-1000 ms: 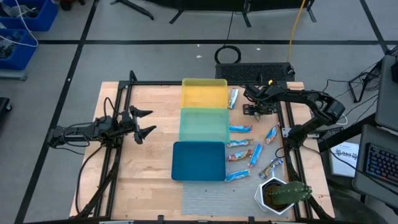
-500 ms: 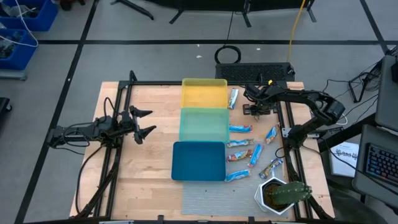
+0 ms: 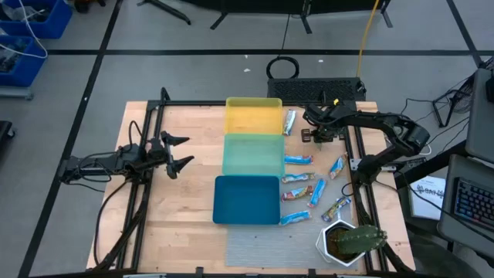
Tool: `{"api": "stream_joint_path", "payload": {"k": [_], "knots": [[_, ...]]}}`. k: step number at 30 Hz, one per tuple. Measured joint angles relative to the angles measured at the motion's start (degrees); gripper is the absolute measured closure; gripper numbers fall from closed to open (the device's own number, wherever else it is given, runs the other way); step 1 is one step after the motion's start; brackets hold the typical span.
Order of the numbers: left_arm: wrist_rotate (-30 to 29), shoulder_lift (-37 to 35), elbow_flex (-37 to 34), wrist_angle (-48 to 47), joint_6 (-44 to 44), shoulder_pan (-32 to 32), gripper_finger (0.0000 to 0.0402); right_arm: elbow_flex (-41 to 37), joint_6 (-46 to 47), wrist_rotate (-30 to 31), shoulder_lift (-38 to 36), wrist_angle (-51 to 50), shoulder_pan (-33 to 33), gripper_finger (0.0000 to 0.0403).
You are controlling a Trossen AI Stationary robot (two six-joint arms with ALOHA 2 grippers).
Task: Pick and place Granola Bars by type
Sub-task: Put the yellow granola bar into the yellow bin
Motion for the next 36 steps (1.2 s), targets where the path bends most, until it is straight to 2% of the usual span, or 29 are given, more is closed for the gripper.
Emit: {"api": "stream_joint_path", "payload": {"k": [10, 17, 28, 36], "knots": [[0.0, 0.0, 0.0, 0.0, 0.0, 0.0, 0.0009, 0.0, -3.9, -0.5, -5.4, 0.5, 0.0, 0.0384], [0.0, 0.0, 0.0, 0.0, 0.0, 0.0, 0.0009, 2.8, -10.5, -0.9, -11.8, -0.5, -0.1, 0.0385], [0.0, 0.0, 0.0, 0.0, 0.0, 0.0, 0.0009, 17.1, -14.9, -0.8, -15.1, -10.9, -0.1, 0.0395], [0.0, 0.0, 0.0, 0.0, 0.0, 0.0, 0.0009, 27.9, -11.2, -1.6, -15.1, -21.9, -0.1, 0.0395]]}}
